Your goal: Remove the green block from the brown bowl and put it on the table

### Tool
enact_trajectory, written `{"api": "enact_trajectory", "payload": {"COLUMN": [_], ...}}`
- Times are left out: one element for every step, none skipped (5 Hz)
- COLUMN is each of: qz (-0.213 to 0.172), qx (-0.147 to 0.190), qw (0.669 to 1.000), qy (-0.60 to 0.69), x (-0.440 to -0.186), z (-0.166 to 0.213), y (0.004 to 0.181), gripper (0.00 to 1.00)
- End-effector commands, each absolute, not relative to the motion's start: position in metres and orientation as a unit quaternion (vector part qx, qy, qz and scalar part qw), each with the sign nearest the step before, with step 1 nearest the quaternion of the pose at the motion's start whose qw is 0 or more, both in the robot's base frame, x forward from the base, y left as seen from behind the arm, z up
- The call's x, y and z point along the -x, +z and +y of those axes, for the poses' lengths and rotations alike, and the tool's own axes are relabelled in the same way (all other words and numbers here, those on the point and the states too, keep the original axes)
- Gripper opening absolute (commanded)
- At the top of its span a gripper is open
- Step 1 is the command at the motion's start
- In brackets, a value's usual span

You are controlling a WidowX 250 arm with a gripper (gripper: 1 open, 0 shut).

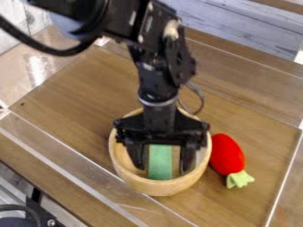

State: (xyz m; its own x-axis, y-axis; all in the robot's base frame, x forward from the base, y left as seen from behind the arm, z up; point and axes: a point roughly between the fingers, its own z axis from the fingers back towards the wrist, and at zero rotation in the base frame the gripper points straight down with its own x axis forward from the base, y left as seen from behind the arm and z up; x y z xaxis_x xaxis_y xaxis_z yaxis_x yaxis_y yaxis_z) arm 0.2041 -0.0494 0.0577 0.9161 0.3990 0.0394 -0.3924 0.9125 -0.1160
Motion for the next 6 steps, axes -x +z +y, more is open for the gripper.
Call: {"api": "enact_trajectory", "payload": {"qz": [-0.042, -0.045, -0.045, -0.041, -0.039, -0.041], "qx": [0.05, 0.044, 0.037, 0.033, 0.034, 0.028], "qw": [0.986, 0.989, 0.985, 0.981, 0.983, 0.985], "qy": [0.154, 0.132, 0.16, 0.189, 0.178, 0.167], "x": [-0.202, -0.197, -0.199, -0.203, -0.207, -0.217], "z": [-0.052, -0.054, -0.055, -0.055, -0.055, -0.043], "y": [0.065, 0.068, 0.075, 0.079, 0.08, 0.087], "gripper": [1.0, 1.0, 1.0, 1.0, 0.0, 0.0]}}
